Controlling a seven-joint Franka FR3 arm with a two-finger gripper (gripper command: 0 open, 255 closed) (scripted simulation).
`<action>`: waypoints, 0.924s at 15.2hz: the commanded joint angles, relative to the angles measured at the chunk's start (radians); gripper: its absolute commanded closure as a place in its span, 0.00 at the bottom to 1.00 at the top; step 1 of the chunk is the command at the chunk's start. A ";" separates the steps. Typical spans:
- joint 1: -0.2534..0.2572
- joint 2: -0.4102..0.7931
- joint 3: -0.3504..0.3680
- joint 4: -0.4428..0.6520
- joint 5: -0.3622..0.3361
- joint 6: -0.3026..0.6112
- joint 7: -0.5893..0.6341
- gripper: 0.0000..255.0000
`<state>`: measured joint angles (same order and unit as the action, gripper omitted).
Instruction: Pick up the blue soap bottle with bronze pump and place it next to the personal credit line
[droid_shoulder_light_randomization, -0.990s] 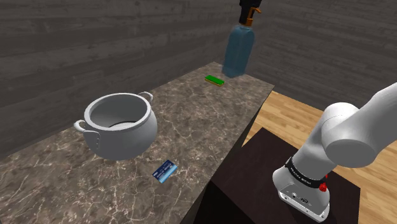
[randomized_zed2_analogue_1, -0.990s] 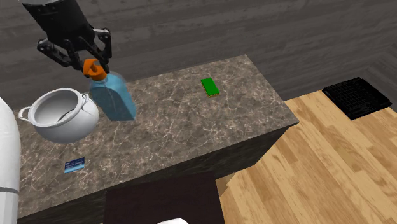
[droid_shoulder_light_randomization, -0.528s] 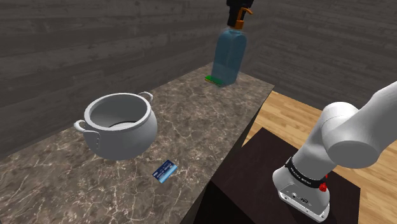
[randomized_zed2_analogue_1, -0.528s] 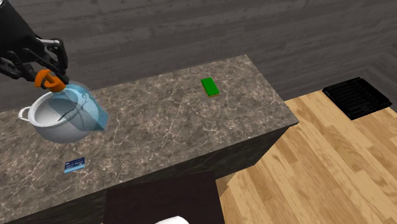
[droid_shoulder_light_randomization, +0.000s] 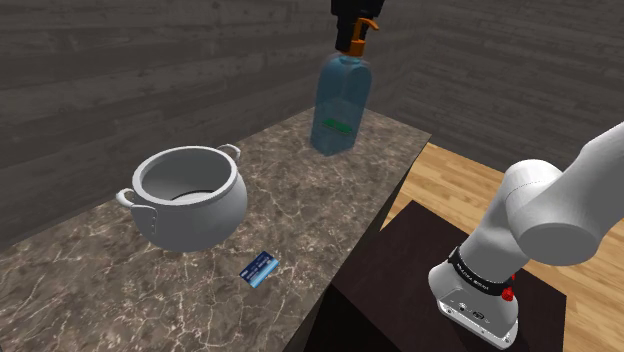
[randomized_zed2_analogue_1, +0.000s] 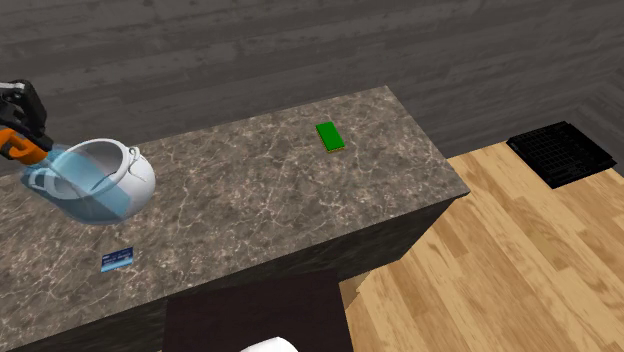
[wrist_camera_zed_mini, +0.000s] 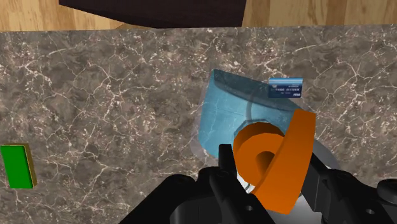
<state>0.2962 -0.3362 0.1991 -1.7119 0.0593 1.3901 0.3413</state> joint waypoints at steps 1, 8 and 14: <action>0.003 -0.011 0.004 -0.038 0.003 0.027 0.005 1.00; 0.005 -0.049 0.004 -0.170 0.010 0.123 0.000 1.00; 0.008 -0.072 0.005 -0.273 0.014 0.203 -0.004 1.00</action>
<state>0.3042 -0.4040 0.2045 -1.9672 0.0731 1.5784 0.3392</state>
